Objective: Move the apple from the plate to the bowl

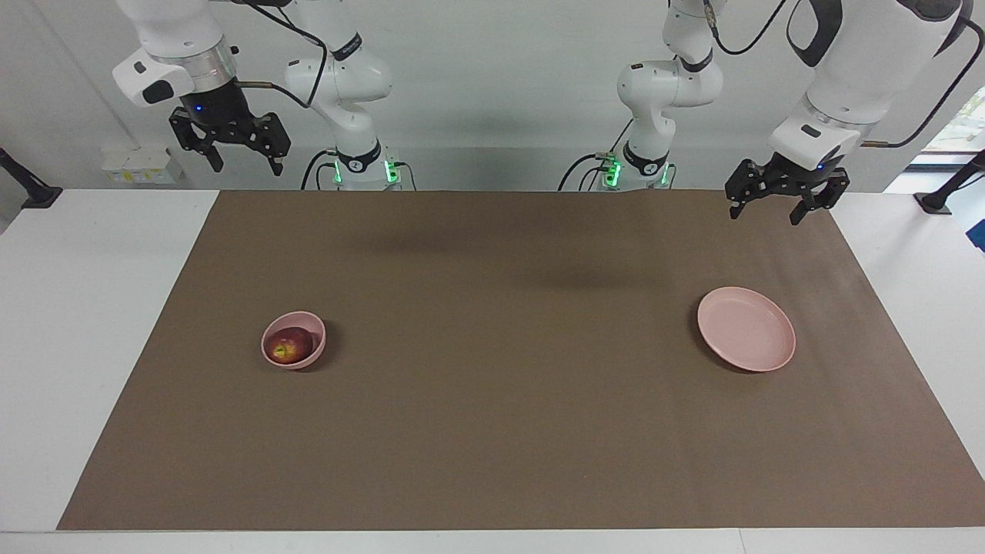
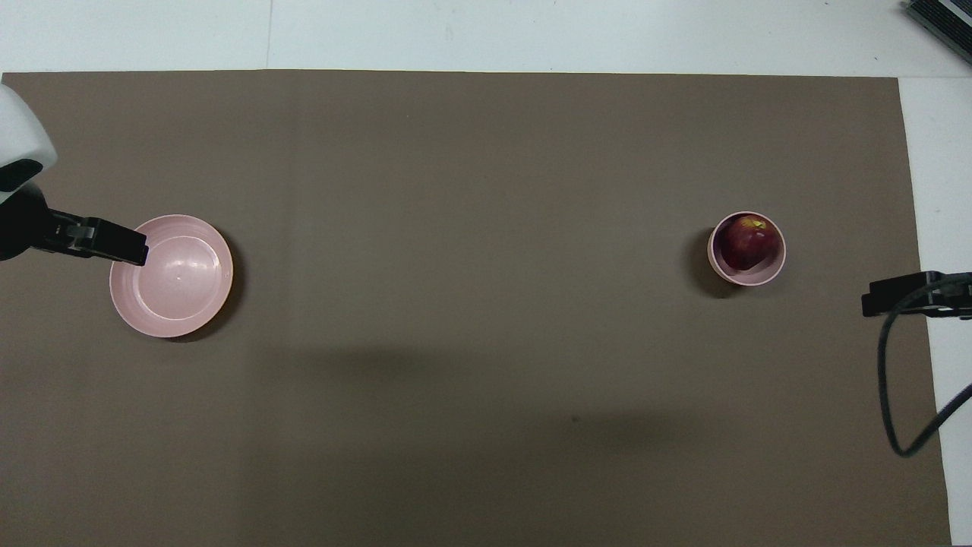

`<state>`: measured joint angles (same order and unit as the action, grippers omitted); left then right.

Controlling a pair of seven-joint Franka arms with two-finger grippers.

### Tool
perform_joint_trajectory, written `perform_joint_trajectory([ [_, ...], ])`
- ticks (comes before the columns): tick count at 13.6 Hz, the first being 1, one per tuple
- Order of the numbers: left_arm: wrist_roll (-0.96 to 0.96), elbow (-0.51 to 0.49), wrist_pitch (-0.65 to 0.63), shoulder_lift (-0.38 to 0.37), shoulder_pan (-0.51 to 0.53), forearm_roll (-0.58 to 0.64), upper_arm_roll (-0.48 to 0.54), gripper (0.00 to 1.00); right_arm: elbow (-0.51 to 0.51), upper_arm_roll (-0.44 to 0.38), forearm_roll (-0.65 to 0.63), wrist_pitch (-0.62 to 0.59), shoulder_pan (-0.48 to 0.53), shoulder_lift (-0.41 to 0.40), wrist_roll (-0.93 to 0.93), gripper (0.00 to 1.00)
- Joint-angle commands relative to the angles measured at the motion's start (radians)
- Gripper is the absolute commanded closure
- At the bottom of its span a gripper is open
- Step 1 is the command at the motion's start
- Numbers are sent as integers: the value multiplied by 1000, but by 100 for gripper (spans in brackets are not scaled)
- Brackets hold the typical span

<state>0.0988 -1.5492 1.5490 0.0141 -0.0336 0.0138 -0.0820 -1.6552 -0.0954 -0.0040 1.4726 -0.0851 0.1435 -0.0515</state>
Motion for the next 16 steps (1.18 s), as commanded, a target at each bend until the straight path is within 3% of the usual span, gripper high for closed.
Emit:
perform_joint_trajectory([
  [1,-4,-8,-7,-22,-8,-9,4,0,5,-14,56,-18,25,2,22,0],
  [7,4,-11,-1,-22,-6,-11,4,0,-58,-21,47,-14,73,37,159,0],
  [9,6,-11,0,-22,-6,-12,5,0,-63,-21,36,50,88,21,179,0],
  [10,9,-12,2,-22,-6,-12,5,0,-46,-17,0,70,82,1,180,0],
  [13,10,-15,2,-23,-6,-12,5,0,138,-12,4,-29,85,-103,179,0],
  [16,10,-17,2,-23,-6,-12,5,0,136,-9,2,-18,74,-94,179,0],
])
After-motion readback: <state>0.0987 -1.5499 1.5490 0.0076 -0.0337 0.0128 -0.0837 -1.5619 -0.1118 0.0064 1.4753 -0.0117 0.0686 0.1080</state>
